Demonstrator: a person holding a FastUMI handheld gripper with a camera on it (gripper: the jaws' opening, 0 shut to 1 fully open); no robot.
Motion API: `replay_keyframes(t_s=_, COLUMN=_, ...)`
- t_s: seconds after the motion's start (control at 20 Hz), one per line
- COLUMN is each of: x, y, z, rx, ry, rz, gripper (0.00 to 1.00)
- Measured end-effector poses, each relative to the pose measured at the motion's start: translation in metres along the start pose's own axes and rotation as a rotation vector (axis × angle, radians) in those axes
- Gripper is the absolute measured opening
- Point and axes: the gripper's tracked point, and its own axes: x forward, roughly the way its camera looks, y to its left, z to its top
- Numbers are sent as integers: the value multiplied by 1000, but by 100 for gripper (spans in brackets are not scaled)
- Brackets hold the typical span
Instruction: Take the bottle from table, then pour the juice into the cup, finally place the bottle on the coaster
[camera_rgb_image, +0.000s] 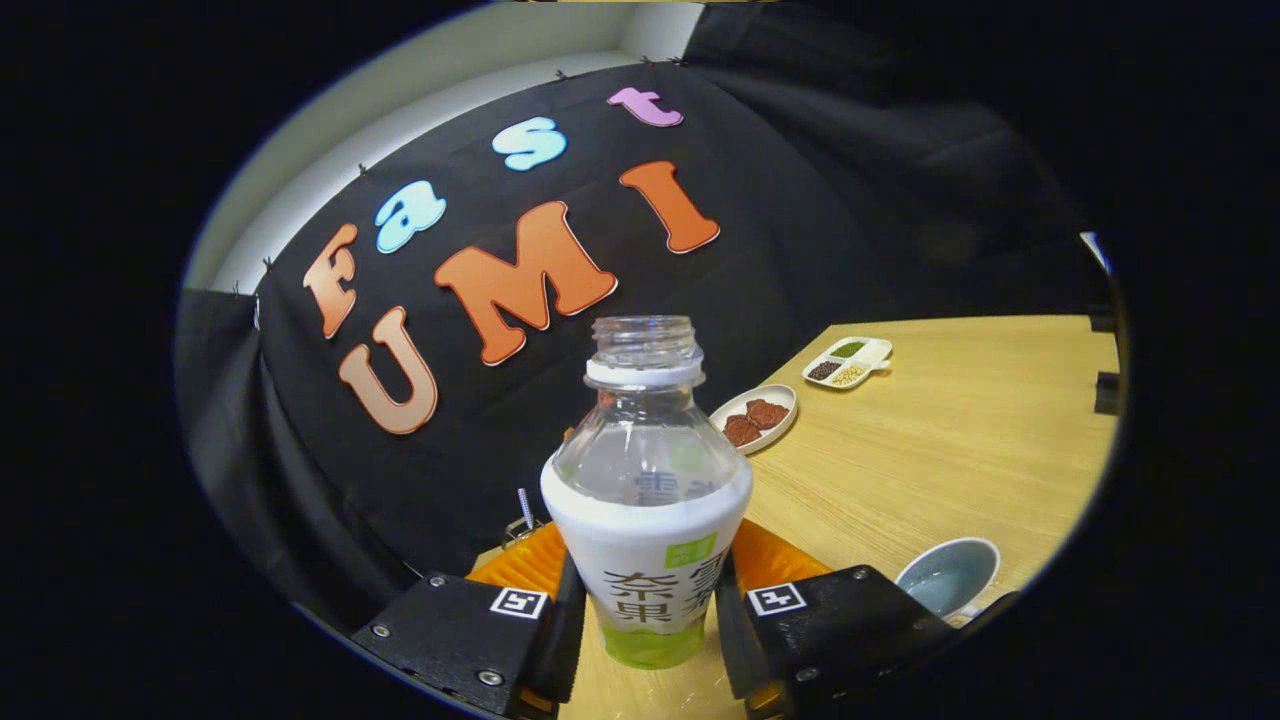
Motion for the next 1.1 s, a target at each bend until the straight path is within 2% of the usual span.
replay_keyframes(t_s=0.15, x=12, y=-7, z=-19, rx=-162, ry=38, rz=-51, gripper=58)
replay_keyframes(t_s=0.35, x=23, y=-23, z=-27, rx=-343, ry=15, rz=-145, gripper=58)
replay_keyframes(t_s=0.65, x=40, y=-40, z=-52, rx=-455, ry=34, rz=-196, gripper=58)
replay_keyframes(t_s=1.1, x=54, y=-58, z=-74, rx=-448, ry=59, rz=-231, gripper=62)
